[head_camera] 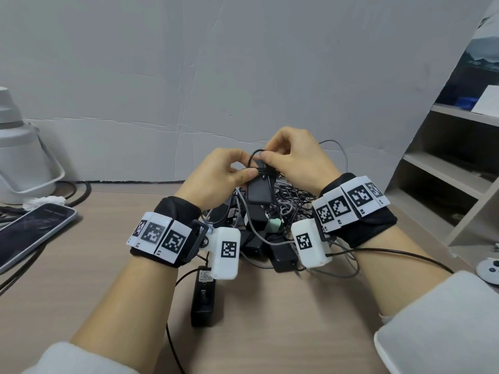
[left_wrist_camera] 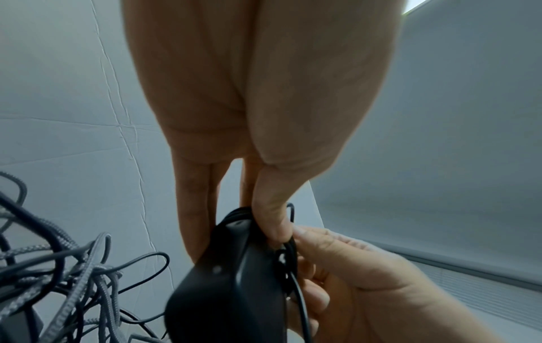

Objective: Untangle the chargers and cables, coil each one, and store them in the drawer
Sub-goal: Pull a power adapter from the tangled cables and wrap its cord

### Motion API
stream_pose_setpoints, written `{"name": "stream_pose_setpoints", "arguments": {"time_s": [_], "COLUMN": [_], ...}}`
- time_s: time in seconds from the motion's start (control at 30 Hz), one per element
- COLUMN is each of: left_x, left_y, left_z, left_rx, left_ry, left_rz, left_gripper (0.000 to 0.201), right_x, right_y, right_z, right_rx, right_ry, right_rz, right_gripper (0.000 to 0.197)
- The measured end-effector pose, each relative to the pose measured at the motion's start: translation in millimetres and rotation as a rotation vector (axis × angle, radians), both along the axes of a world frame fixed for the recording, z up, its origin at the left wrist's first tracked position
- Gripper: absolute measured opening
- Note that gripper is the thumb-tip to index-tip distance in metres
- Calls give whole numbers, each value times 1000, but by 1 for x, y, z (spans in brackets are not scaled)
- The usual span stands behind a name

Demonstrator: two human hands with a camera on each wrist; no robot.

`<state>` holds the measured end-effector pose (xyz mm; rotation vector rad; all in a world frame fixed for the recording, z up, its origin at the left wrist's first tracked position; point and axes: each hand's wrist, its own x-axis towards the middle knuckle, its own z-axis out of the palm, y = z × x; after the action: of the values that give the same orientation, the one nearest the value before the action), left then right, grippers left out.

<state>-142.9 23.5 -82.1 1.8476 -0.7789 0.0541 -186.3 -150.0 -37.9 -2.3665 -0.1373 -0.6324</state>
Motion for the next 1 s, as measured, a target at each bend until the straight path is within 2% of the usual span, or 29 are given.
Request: {"name": "stream_pose_setpoints", "arguments": {"time_s": [0.27, 0.47, 0.6, 0.7, 0.8, 1.0], "left_x": [7, 8, 9, 8, 8, 2], "left_y": [-6, -6, 0, 1, 1, -8], "left_z": [-5, -6, -3, -4, -3, -2], "left_rx": [-34, -106, -156, -178, -204, -180], "left_ry": [-6, -1, 15, 19, 25, -20], "left_rz": [31, 174, 167, 196, 206, 191], "left_gripper": [9, 10, 15, 21, 23, 23], "right_x": [-6, -1, -9, -16, -18, -15], "right_y": [0, -4, -7, -4, -2, 2], "right_z": [1, -6, -10, -9, -7, -10], "right_rx": [-32, 91, 178, 283, 272, 120], "right_ry": [133, 15, 217, 252, 265, 191], "right_rz": [31, -64, 85, 188, 225, 112], "right_gripper": [13, 12, 5, 13, 15, 44]}}
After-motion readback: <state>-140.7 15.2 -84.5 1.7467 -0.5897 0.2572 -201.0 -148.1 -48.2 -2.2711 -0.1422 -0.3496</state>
